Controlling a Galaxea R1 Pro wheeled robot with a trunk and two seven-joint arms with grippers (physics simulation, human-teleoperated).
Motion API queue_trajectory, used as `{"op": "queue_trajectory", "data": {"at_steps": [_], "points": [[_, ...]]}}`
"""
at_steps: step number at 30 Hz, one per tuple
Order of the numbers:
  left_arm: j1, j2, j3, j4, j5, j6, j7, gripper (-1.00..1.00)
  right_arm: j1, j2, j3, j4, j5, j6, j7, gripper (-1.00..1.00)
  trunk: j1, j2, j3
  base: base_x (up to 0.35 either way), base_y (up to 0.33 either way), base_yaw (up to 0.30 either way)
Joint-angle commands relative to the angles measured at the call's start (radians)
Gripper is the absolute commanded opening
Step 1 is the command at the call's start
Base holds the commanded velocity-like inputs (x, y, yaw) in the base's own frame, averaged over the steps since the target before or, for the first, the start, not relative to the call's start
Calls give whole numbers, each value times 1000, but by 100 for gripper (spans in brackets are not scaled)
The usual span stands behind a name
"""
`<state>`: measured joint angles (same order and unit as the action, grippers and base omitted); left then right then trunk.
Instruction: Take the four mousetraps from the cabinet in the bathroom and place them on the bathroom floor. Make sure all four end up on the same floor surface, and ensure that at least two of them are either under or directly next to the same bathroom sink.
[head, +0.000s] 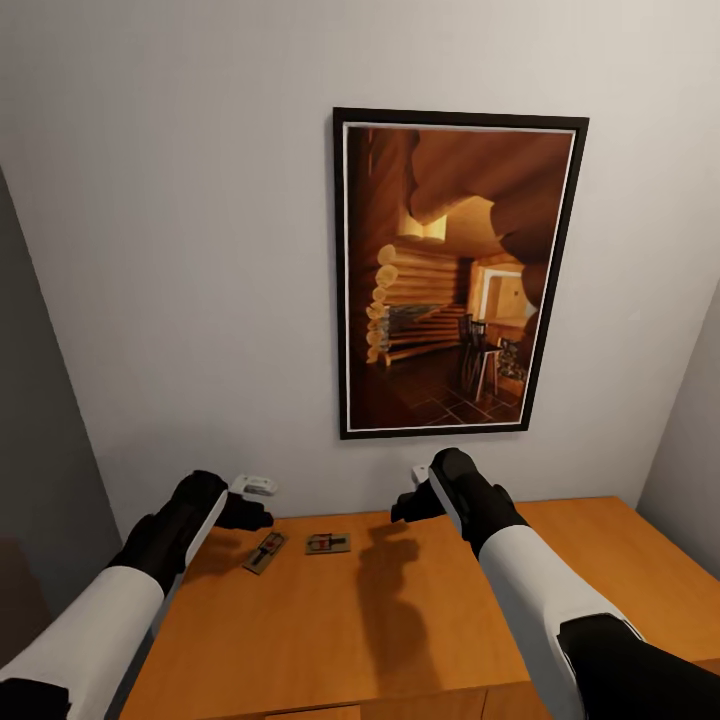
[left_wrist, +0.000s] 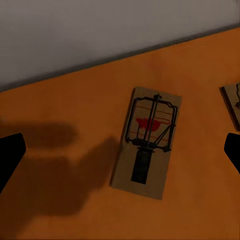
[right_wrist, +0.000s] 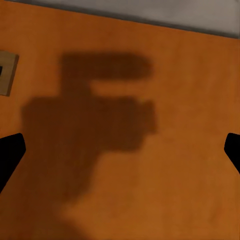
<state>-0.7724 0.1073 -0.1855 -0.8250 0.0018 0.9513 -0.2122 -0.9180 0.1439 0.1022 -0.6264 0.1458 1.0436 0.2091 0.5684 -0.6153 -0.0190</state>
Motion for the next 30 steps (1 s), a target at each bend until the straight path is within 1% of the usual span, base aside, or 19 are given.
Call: {"op": "queue_trajectory", "data": {"at_steps": [1, 12, 20, 23, 30], "points": [[-2, 1, -3, 2, 0, -1, -2, 100, -1, 0, 1, -1, 11, 4, 9, 100, 0, -2, -2, 0, 0, 0], [-5, -2, -3, 21, 3, -20, -1, 100, -1, 0, 1, -1, 11, 4, 9, 100, 0, -2, -2, 0, 0, 0], [-7, -6, -3, 70, 1, -28, -1, 100, -1, 0, 2, -1, 11, 4, 9, 100, 0, -2, -2, 0, 0, 0], [-8, -8, -3, 94, 0, -49, -1, 100, -1, 0, 2, -1, 11, 4, 9, 100, 0, -2, -2, 0, 0, 0], [-9, -14, -3, 132, 0, -125, 0, 100, -1, 0, 2, 0, 11, 4, 9, 100, 0, -2, -2, 0, 0, 0]]}}
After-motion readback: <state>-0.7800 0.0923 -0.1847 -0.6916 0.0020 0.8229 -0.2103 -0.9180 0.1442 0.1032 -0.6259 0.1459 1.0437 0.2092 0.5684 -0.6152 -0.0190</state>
